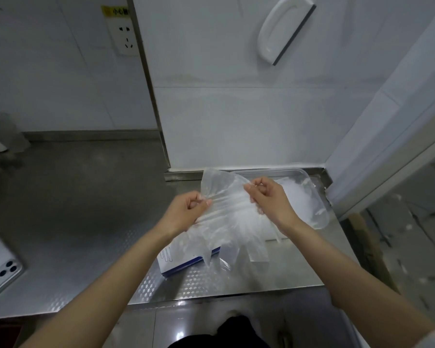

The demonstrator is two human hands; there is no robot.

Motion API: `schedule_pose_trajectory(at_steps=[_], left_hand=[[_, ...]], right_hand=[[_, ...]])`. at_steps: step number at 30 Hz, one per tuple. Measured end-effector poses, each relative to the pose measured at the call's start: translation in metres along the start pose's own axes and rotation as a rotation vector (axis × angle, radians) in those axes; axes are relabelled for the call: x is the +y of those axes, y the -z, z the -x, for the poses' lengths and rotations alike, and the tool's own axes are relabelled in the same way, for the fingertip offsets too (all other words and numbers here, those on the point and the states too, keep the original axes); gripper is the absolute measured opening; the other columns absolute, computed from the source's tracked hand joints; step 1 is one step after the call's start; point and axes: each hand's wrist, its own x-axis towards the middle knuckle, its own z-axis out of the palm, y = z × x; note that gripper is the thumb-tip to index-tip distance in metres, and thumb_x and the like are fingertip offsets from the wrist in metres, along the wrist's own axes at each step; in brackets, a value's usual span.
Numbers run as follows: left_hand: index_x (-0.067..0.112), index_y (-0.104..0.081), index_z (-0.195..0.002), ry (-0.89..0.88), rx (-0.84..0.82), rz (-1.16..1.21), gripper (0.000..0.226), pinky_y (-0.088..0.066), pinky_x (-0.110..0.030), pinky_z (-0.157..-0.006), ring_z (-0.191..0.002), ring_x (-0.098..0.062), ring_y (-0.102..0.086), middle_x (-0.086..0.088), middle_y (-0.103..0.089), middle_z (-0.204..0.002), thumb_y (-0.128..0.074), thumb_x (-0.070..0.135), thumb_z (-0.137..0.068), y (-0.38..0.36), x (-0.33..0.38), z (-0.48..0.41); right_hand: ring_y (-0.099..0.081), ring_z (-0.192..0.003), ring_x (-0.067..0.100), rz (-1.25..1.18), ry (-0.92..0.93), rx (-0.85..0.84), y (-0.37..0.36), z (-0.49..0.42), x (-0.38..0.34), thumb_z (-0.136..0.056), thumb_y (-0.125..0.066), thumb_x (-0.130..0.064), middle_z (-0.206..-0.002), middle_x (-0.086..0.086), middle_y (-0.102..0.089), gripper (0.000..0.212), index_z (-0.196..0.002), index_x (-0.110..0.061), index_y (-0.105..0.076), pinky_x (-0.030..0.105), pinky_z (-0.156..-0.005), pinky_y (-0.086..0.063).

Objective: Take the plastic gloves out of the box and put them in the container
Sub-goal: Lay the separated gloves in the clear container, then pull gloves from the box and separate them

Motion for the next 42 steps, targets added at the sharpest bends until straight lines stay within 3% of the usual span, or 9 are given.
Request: schedule_pose_trajectory(at_steps=[7,10,12,16,20,24,30,35,42], left_hand=[[0.002,-0.054,-0.08,0.019,0.077,0.004,0.025,-0.035,-0.016,-0.041,-0.038,-0.004,-0.03,-0.002,-0.034,-0.053,-0.058,0.022,-0.093,0.003,-0.013,-0.008],[0.01,-0.051,-0.074,0.124,0.004,-0.423,0.025,-0.038,-0.017,-0.046,-0.05,-0.005,-0.049,-0.002,-0.056,-0.066,-0.056,0.024,-0.094,0.011,-0.018,-0.018],[0.015,-0.051,-0.081,0.191,-0.028,-0.676,0.014,-0.038,-0.02,-0.056,-0.07,-0.013,-0.053,-0.003,-0.058,-0.086,-0.054,0.022,-0.093,0.016,-0.019,-0.028],[0.016,-0.052,-0.104,-0.054,0.105,-0.457,0.025,-0.04,-0.023,-0.079,-0.094,-0.015,-0.053,0.002,-0.052,-0.105,-0.067,0.023,-0.086,0.01,0.008,-0.051],[0.015,-0.047,-0.13,-0.13,-0.211,-0.385,0.051,-0.039,-0.02,-0.098,-0.116,-0.007,-0.049,0.008,-0.049,-0.124,-0.066,0.033,-0.086,-0.019,0.059,-0.064],[0.005,-0.066,-0.101,-0.12,-0.451,-0.288,0.02,-0.048,-0.024,-0.083,-0.082,-0.006,-0.064,-0.002,-0.071,-0.088,-0.067,0.02,-0.088,-0.04,0.071,-0.08],[0.019,-0.042,-0.061,-0.335,0.073,-0.37,0.036,-0.031,-0.019,-0.055,-0.051,-0.002,-0.039,0.008,-0.043,-0.058,-0.071,0.013,-0.082,-0.064,0.095,-0.11],[0.006,-0.058,-0.072,-0.652,0.182,-0.098,0.011,-0.045,-0.017,-0.078,-0.082,-0.005,-0.059,0.001,-0.064,-0.086,-0.068,0.009,-0.077,-0.068,0.135,-0.106],[0.026,-0.05,-0.067,-0.705,0.031,-0.344,0.014,-0.038,-0.014,-0.085,-0.096,-0.001,-0.056,0.007,-0.059,-0.099,-0.056,0.015,-0.075,-0.074,0.082,-0.091]], right_hand=[[-0.056,-0.063,0.003,0.198,-0.197,-0.306,0.011,0.007,0.011,-0.082,-0.072,-0.021,-0.078,-0.001,-0.064,0.025,-0.106,-0.016,-0.065,0.009,-0.055,-0.043],[-0.055,-0.059,0.004,0.118,-0.163,-0.223,0.02,0.001,0.008,-0.082,-0.07,-0.01,-0.069,-0.001,-0.062,0.003,-0.085,-0.01,-0.069,0.01,-0.056,-0.045],[-0.051,-0.053,0.002,0.146,-0.112,-0.218,0.031,-0.007,0.005,-0.082,-0.07,-0.006,-0.06,-0.004,-0.057,0.025,-0.062,-0.021,-0.064,0.011,-0.054,-0.041],[-0.059,-0.066,0.006,0.342,-0.036,-0.354,0.051,-0.025,-0.005,-0.081,-0.072,-0.015,-0.079,0.005,-0.071,0.014,-0.071,-0.023,-0.067,0.021,-0.066,-0.044],[-0.064,-0.07,0.006,0.479,0.039,-0.544,0.063,-0.04,-0.017,-0.082,-0.072,-0.017,-0.08,0.004,-0.07,0.016,-0.077,-0.03,-0.066,0.031,-0.076,-0.049],[-0.063,-0.062,0.007,0.544,0.072,-0.595,0.08,-0.054,-0.023,-0.078,-0.076,-0.013,-0.067,-0.002,-0.064,0.019,-0.071,-0.019,-0.06,0.026,-0.069,-0.048],[-0.062,-0.08,0.018,0.659,0.297,-0.147,0.109,-0.081,-0.031,-0.078,-0.073,-0.009,-0.082,-0.005,-0.06,0.026,-0.1,-0.017,-0.061,0.031,-0.077,-0.048],[-0.054,-0.079,0.007,0.654,0.699,0.267,0.12,-0.072,-0.052,-0.081,-0.066,-0.003,-0.088,-0.009,-0.063,0.019,-0.096,-0.015,-0.063,0.027,-0.068,-0.045],[-0.051,-0.078,0.012,0.827,0.977,0.115,0.133,-0.057,0.002,-0.071,-0.067,0.006,-0.083,-0.004,-0.061,0.027,-0.089,-0.014,-0.062,0.025,-0.055,-0.044]])
